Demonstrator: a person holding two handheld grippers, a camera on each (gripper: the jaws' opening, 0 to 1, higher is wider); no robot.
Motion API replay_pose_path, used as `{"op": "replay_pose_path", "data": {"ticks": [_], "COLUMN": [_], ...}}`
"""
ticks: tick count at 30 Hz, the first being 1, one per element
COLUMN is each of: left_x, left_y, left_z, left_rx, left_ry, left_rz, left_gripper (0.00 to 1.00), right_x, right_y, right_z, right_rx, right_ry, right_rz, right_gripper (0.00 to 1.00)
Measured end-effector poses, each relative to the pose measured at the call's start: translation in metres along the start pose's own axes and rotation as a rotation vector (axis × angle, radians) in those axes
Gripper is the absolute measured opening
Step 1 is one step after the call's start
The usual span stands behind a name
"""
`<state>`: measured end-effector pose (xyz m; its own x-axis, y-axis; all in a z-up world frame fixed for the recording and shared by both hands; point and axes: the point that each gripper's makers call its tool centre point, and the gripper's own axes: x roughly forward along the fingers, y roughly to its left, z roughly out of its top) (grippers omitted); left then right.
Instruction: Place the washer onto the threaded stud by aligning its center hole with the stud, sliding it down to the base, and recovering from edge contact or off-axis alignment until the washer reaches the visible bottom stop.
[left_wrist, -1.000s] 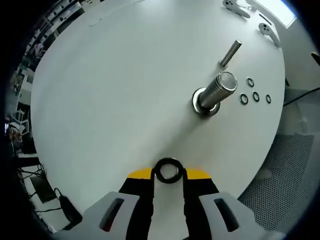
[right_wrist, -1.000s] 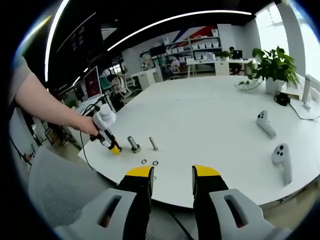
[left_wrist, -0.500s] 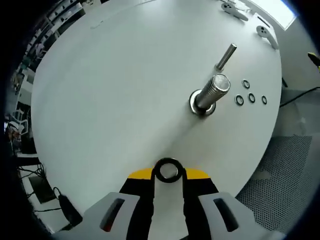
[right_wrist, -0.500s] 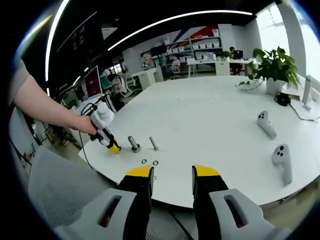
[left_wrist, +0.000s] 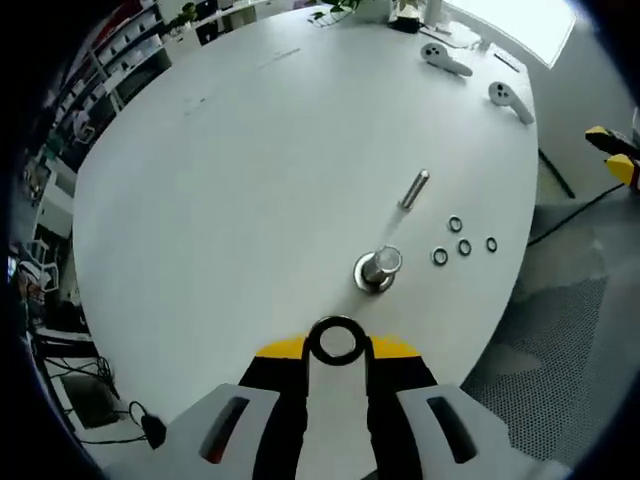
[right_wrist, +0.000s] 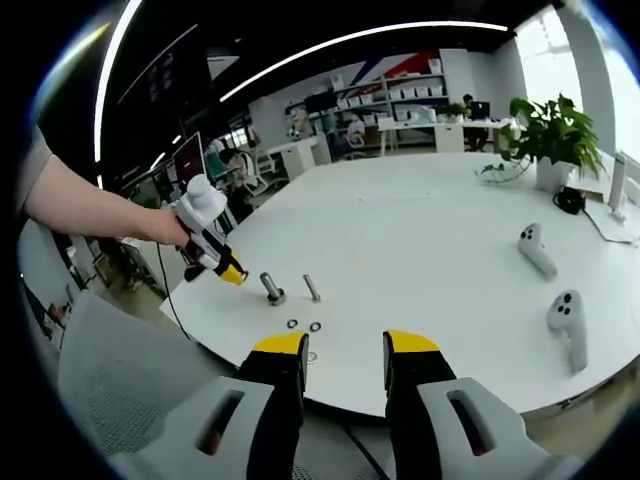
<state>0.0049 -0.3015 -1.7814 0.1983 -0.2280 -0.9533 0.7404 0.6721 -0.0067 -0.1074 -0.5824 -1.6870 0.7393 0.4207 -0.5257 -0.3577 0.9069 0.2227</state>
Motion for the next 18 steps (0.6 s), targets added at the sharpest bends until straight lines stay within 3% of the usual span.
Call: {"op": "replay_pose_path", "data": {"ticks": [10,18], "left_x": [-0.025,-0.028], "left_y": [-0.004,-0.021], "left_z": [0.031,0.042], "left_rx": [0.04,0.097], "left_ry": [-0.049,-0.036], "left_rz": [0.007,0.001], "left_gripper": [0.19,0.19], "right_x": [0.0,0.0], "right_y": [0.002,0.004], "right_z": [0.0,0.001], "right_rx": [-0.011,-0.017], "right_ry": [0.002,-0.008], "right_rz": [0.008,0.022], "right_gripper": [0.32,0.32]}}
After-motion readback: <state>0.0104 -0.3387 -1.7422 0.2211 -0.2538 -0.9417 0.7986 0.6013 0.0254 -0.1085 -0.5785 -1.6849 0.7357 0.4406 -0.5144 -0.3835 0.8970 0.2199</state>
